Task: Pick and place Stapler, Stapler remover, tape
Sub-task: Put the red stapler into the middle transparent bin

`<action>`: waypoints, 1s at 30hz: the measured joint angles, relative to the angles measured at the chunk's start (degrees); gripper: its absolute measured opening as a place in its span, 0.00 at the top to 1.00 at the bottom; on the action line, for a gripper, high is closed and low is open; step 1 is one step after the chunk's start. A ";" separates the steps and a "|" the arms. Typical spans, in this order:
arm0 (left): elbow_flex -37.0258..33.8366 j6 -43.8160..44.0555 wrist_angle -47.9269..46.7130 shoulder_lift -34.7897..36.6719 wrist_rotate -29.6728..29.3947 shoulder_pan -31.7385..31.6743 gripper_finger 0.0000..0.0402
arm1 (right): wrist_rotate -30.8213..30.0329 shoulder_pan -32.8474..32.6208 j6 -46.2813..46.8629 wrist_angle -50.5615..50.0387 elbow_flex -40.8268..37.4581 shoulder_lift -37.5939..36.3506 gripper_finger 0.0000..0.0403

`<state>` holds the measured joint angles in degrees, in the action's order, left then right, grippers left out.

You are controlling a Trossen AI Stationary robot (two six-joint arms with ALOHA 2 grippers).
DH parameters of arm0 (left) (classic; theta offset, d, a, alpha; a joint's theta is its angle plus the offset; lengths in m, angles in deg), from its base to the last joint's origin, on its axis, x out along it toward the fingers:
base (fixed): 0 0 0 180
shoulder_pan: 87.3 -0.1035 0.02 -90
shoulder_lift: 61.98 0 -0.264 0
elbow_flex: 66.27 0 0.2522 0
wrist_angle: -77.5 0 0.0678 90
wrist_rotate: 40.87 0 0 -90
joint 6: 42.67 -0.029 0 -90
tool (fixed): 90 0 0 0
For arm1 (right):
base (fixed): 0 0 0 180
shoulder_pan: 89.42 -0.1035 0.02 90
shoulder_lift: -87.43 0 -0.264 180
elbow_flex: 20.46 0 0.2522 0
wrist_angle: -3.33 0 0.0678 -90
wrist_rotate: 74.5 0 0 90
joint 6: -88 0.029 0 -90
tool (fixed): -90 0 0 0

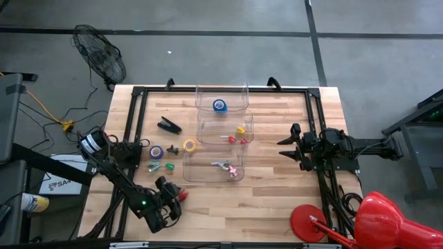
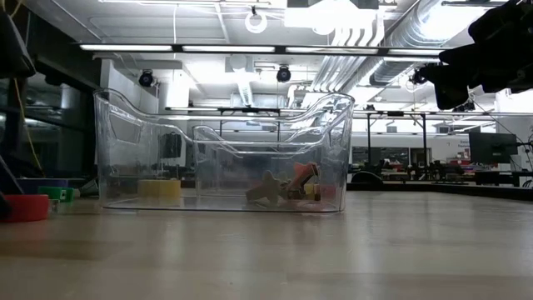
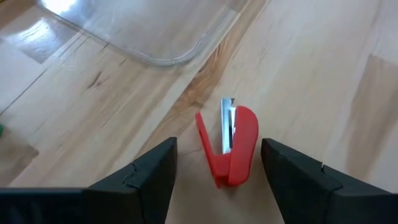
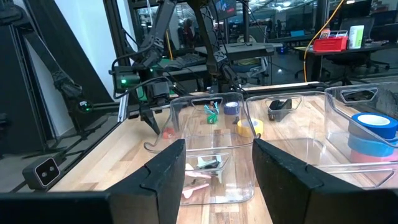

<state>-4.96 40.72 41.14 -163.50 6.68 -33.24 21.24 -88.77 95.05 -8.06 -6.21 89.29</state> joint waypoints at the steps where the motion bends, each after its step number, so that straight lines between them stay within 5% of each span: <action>1: -0.22 -0.49 0.64 0.00 -0.15 0.00 0.45 | 0.01 0.00 0.00 0.00 0.00 0.00 0.56; 17: -0.36 -1.08 1.83 0.04 0.69 -0.07 0.85 | 0.01 0.00 -0.02 0.00 0.00 0.00 0.56; 30: -0.36 2.49 2.84 3.63 6.21 -0.04 0.86 | -0.01 0.00 0.00 0.00 0.00 0.00 0.56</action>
<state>-5.33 43.21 43.98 -159.87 12.89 -33.28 21.23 -88.77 95.05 -8.06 -6.21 89.29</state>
